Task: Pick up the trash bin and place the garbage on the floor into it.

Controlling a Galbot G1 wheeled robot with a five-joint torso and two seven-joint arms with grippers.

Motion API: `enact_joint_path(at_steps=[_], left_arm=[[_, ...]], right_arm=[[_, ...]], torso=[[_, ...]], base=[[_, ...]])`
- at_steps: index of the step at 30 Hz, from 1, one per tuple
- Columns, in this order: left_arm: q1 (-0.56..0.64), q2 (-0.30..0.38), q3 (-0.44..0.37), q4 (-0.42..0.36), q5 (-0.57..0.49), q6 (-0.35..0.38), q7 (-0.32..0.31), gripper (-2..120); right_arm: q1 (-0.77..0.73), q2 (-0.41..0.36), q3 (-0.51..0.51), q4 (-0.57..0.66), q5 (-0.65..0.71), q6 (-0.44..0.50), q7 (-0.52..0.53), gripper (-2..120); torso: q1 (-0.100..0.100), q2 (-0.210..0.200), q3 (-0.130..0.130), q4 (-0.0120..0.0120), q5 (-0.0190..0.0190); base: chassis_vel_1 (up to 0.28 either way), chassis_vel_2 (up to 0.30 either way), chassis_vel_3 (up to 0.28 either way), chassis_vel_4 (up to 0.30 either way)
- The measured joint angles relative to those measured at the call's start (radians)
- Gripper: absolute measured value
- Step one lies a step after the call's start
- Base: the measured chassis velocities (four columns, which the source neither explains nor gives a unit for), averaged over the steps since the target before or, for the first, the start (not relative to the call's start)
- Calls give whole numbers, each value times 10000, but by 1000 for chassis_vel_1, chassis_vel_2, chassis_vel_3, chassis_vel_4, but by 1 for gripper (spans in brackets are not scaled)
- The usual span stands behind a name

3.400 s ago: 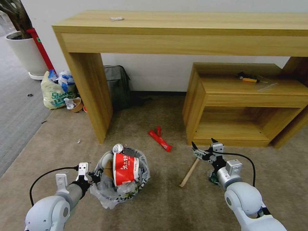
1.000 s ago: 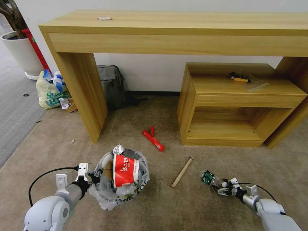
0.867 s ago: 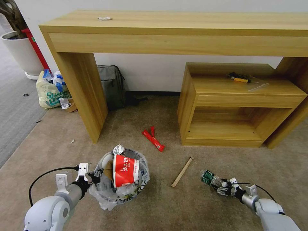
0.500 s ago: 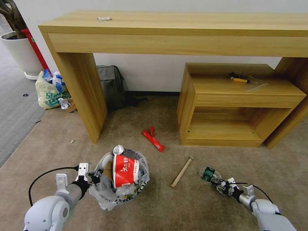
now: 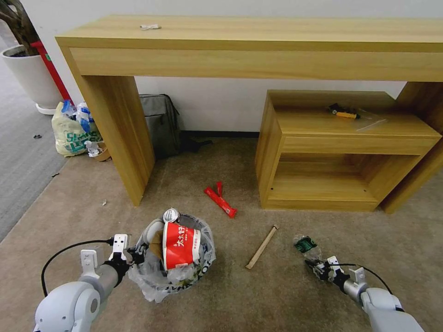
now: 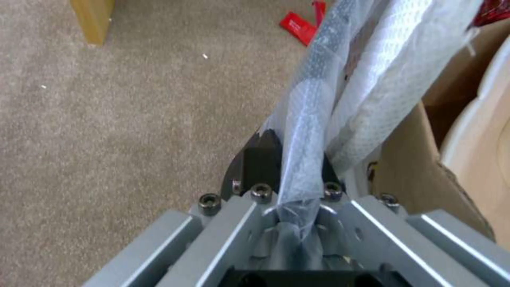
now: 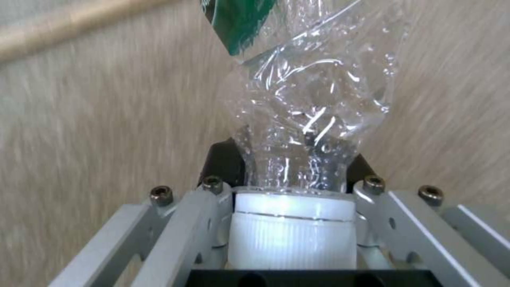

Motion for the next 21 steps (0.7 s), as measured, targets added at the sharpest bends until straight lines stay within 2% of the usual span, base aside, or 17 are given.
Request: enact_joint_path(at_steps=[6,7,10,11,13,18,21], left_arm=[[-73,48,85,-3,2,0,-88,0],[-73,48,85,-3,2,0,-88,0],[-206,116,224,69,-10,0,-240,0],[-206,116,224,69,-10,0,-240,0],[-249,164,320,108,-31,0,-344,0],[-313,202,400,143,-12,2,-448,0],[-378,253,437,158,-26,2,-492,0]], right_arm=[[-778,-156,619,1873,-266,672,23,25],[-778,-156,619,1873,-266,672,23,25],[-1267,-399,729,3422,-329,687,22,25],[-1267,-399,729,3422,-329,687,22,25],[-1472,-515,722,4392,-346,592,22,25],[-1482,-813,156,6320,-323,95,18,25],[-1283,-1017,-291,6946,-305,-109,15,25]], torso=[[0,0,0,0,-4],[0,0,0,0,-4],[0,0,0,-3,-6],[0,0,0,-3,-6],[0,0,-1,-4,-9],[1,0,-1,0,-8],[1,0,-1,-1,-8]], base=[[0,0,0,0],[0,0,0,0],[0,0,0,0],[0,0,0,0],[0,0,0,0],[0,0,0,0],[0,0,0,0]])
